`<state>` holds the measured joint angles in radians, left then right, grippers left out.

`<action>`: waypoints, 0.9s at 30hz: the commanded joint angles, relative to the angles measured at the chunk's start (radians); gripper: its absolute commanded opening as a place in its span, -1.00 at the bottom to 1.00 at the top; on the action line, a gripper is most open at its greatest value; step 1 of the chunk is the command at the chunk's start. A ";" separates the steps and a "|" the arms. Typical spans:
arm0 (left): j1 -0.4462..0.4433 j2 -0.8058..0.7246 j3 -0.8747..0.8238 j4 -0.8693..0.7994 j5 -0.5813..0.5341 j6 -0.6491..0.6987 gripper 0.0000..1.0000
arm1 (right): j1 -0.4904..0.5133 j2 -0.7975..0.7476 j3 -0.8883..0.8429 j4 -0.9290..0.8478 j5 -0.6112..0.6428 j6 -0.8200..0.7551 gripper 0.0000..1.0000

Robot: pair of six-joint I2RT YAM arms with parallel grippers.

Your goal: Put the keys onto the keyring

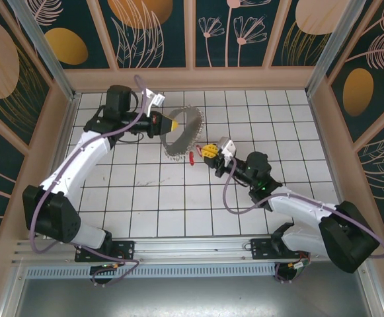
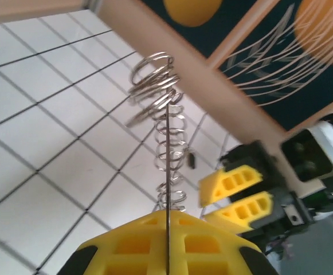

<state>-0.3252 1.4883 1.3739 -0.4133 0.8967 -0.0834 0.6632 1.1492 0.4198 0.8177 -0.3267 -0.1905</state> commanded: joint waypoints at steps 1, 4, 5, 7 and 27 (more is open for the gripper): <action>0.011 0.044 0.145 -0.417 -0.196 0.280 -1.00 | 0.006 -0.055 -0.042 -0.062 0.065 -0.115 -0.58; 0.001 0.066 0.249 -0.530 -0.300 0.318 -1.00 | 0.016 -0.080 -0.067 -0.049 0.071 -0.131 -0.51; -0.010 0.070 0.271 -0.557 -0.318 0.339 -1.00 | 0.024 -0.083 -0.071 -0.037 0.065 -0.134 -0.50; -0.048 0.075 0.321 -0.605 -0.361 0.402 -1.00 | 0.065 -0.077 -0.072 0.005 0.076 -0.143 -0.49; -0.154 0.101 0.477 -0.681 -0.293 0.517 -1.00 | 0.329 0.207 0.020 0.327 0.329 -0.235 -0.64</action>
<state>-0.4782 1.6184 1.8160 -1.0782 0.5529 0.3985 0.9852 1.3338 0.3950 1.0409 -0.0414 -0.4137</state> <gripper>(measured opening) 0.066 0.183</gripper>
